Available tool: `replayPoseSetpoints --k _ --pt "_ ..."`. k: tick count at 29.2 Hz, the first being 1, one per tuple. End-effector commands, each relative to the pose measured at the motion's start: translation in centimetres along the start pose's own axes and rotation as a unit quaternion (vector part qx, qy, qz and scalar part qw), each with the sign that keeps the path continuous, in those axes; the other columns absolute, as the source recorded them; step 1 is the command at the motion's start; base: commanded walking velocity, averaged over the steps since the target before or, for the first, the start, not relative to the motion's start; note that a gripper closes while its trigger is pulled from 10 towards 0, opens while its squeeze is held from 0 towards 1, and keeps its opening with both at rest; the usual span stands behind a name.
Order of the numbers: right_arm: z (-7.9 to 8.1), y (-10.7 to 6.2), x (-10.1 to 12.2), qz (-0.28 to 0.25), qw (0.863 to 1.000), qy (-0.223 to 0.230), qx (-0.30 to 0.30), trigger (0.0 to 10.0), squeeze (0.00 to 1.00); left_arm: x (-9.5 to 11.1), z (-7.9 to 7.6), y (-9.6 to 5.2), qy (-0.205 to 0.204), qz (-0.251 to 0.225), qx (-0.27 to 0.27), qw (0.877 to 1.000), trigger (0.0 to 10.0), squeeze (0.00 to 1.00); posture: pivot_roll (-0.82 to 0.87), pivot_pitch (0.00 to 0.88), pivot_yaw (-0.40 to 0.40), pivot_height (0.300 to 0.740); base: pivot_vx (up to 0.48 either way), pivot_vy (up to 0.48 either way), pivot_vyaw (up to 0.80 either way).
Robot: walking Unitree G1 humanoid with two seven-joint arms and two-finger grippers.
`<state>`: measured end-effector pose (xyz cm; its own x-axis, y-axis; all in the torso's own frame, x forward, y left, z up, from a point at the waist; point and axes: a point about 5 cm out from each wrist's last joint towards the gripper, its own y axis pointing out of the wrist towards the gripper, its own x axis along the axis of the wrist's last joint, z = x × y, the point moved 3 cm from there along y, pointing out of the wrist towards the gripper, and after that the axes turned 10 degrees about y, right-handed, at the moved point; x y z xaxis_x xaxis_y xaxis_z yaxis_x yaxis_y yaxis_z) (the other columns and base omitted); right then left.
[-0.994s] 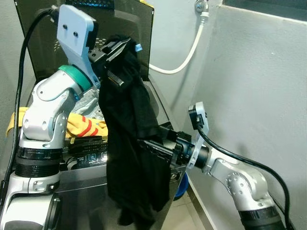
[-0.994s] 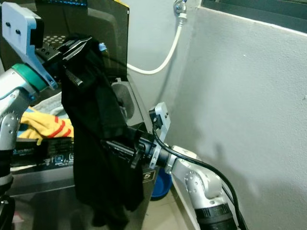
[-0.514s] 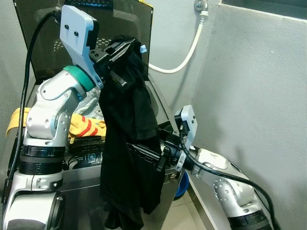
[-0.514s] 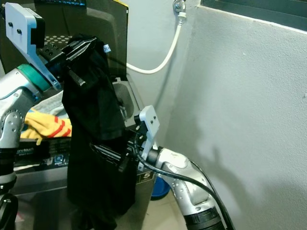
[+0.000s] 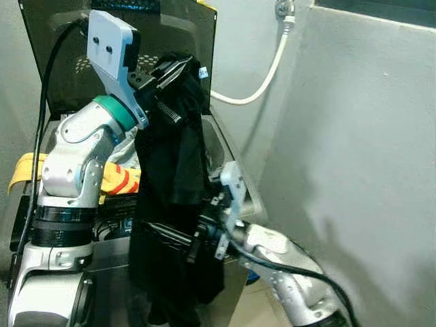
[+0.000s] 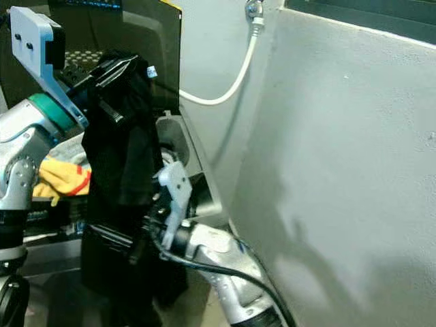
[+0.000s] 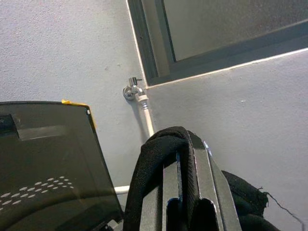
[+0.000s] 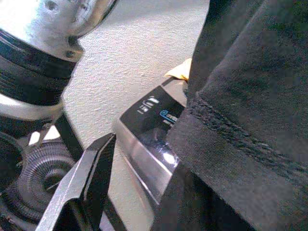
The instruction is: Clothes washing
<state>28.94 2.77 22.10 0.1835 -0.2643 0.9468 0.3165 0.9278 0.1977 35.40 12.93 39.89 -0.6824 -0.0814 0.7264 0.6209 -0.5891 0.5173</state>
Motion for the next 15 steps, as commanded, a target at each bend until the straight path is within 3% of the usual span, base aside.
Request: replayPoseSetpoints --k 1,2,3,4,5,7,15 --pt "-0.5 0.3 -0.7 0.013 1.000 -0.004 -0.023 10.0 0.00 1.1 0.2 0.4 0.001 -0.024 0.003 1.000 10.0 0.00 0.09 0.000 -0.005 0.740 0.000 0.000 0.00" --pt "-0.7 0.4 -0.9 0.013 0.999 -0.004 -0.032 10.0 0.00 1.1 0.2 0.5 0.000 -0.025 0.004 1.000 10.0 0.00 0.09 0.000 -0.005 0.740 0.000 0.000 0.00" --pt "-0.9 0.5 -1.0 0.015 0.999 -0.007 -0.040 9.2 0.00 1.1 0.2 0.5 -0.001 -0.026 0.005 1.000 10.0 0.00 0.09 0.000 -0.007 0.740 0.000 0.000 0.00" --pt "-1.1 0.6 -1.1 0.016 0.999 -0.010 -0.047 5.0 0.00 1.1 0.2 0.5 -0.002 -0.026 0.006 1.000 10.0 0.00 0.09 0.000 -0.007 0.740 0.000 0.000 0.00" --pt "-1.1 0.6 -1.1 0.016 0.999 -0.010 -0.047 5.0 0.00 1.1 0.2 0.5 -0.002 -0.026 0.006 1.000 10.0 0.00 0.09 0.000 -0.007 0.740 0.000 0.000 0.00" --pt "-1.8 0.6 -1.4 0.026 0.996 -0.036 -0.074 0.0 0.00 1.2 0.2 0.5 -0.003 -0.027 0.008 1.000 10.0 0.00 0.09 0.000 -0.008 0.740 0.000 0.000 0.00" --pt "-2.6 0.3 -1.6 0.027 0.993 -0.049 -0.099 0.0 0.00 1.1 0.3 0.5 -0.005 -0.027 0.011 1.000 10.0 0.00 0.09 0.000 -0.011 0.740 0.000 0.000 0.00"
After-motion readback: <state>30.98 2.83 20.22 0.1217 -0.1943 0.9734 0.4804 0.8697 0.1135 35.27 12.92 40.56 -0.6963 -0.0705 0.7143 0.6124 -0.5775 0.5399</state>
